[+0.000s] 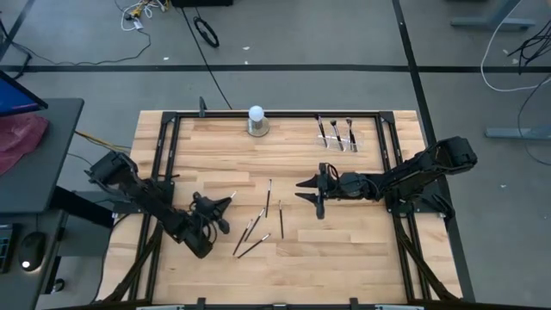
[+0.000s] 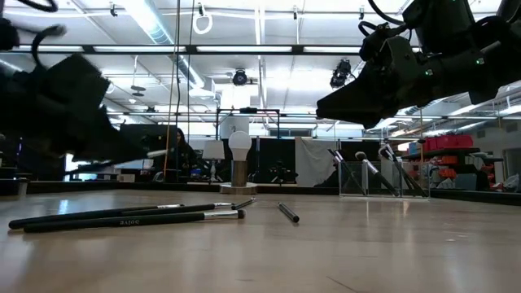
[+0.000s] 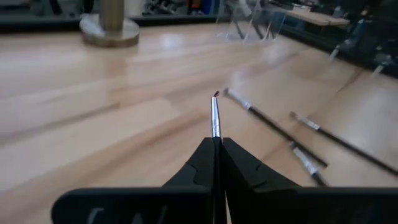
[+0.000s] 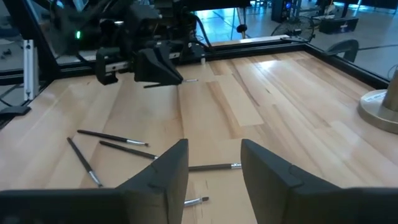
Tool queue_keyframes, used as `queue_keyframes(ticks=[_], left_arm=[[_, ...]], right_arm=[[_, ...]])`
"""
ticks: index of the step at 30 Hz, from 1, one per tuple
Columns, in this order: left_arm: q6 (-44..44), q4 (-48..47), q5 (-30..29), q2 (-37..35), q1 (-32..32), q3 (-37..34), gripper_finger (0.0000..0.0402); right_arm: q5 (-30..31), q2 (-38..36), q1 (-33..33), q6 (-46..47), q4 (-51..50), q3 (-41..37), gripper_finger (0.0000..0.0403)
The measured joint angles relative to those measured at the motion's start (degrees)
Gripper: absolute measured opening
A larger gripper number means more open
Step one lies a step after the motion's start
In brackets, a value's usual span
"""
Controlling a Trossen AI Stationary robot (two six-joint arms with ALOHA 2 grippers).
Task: Put items in baskets/containers
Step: Put the silver liner brush into the transparent organizer
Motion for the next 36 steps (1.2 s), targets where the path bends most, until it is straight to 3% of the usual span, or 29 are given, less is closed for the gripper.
queue_keyframes(ticks=[3, 7, 11, 15, 18, 22, 28, 36], left_arm=[[13.13, 8.7, 1.45, -2.44, 2.28, 0.02, 0.0015], [36.47, 26.75, 11.21, -4.54, 6.89, 0.04, 0.0014], [57.97, 47.15, 22.07, -4.6, 12.08, 0.09, 0.0015], [69.78, 59.01, 31.13, -4.58, 16.67, 0.1, 0.0014], [73.2, 64.01, 38.07, -4.56, 19.51, 0.11, 0.0016], [73.82, 65.92, 43.48, -4.58, 21.86, 0.13, 0.0015], [74.67, 65.91, 43.74, -4.56, 22.3, 0.13, 0.0016], [75.43, 66.17, 43.7, -4.54, 22.28, 0.13, 0.0017]], right_arm=[[-1.04, 0.0, 0.0, 0.84, 0.0, 0.0, 0.0151], [-1.87, 0.31, -0.01, 1.48, 0.74, 0.0, 0.0153], [-6.33, 6.22, 0.01, -0.36, 9.68, 0.0, 0.0169], [-8.53, 16.12, 0.09, -1.01, 24.18, 0.76, 0.0187], [-8.71, 22.38, 0.09, -1.1, 33.38, 3.98, 0.0196], [-8.69, 26.33, 0.09, -2.89, 35.16, 9.55, 0.0199], [-8.69, 26.25, 0.13, -3.51, 35.15, 15.82, 0.0199], [-9.92, 26.25, 0.28, -3.49, 34.88, 17.53, 0.0183]])
